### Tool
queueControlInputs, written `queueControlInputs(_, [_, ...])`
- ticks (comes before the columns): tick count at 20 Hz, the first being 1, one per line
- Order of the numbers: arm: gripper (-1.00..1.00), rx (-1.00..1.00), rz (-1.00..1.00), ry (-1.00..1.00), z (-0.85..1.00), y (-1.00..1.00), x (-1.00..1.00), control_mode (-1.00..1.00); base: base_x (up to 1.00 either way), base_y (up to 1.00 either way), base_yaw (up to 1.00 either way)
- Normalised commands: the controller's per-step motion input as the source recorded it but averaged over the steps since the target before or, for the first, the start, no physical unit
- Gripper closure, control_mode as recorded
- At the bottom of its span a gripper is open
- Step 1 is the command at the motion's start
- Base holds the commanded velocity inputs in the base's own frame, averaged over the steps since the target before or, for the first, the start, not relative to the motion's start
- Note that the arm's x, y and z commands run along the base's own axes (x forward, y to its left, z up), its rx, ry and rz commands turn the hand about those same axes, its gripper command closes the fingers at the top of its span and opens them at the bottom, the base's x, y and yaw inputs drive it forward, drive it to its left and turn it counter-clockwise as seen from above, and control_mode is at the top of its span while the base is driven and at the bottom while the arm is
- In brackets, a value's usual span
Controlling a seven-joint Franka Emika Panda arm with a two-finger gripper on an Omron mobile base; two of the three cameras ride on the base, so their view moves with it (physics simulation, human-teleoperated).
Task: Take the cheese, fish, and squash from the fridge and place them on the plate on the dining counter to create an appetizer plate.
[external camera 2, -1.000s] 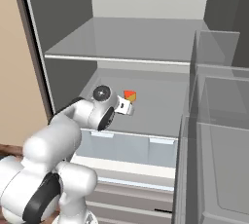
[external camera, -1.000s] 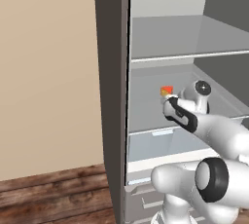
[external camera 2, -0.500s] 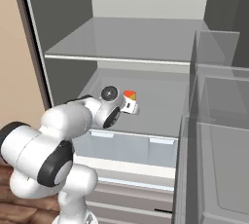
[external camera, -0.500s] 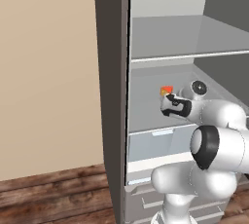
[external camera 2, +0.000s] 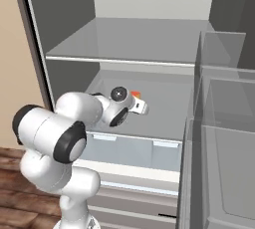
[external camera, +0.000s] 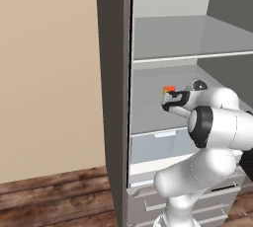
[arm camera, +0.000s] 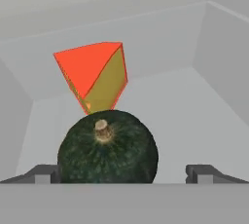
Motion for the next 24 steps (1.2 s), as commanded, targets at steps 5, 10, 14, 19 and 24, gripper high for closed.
queueControlInputs(5, [-1.0,0.0,-0.02,0.0,-0.24,0.0,0.32,-1.0,0.0,0.0,0.0])
queueControlInputs(10, [1.0,0.0,-0.02,0.03,-0.53,0.0,-0.15,-1.0,0.0,0.0,0.0])
queueControlInputs(14, [1.0,0.0,-0.05,0.03,-0.61,-0.01,-0.34,-1.0,0.0,0.0,0.0])
queueControlInputs(19, [1.0,0.0,-0.04,0.0,-0.18,-0.05,-0.26,-1.0,0.0,0.0,0.0])
queueControlInputs(24, [1.0,0.01,-0.01,-0.06,0.1,-0.21,-0.99,-1.0,0.0,0.0,0.0])
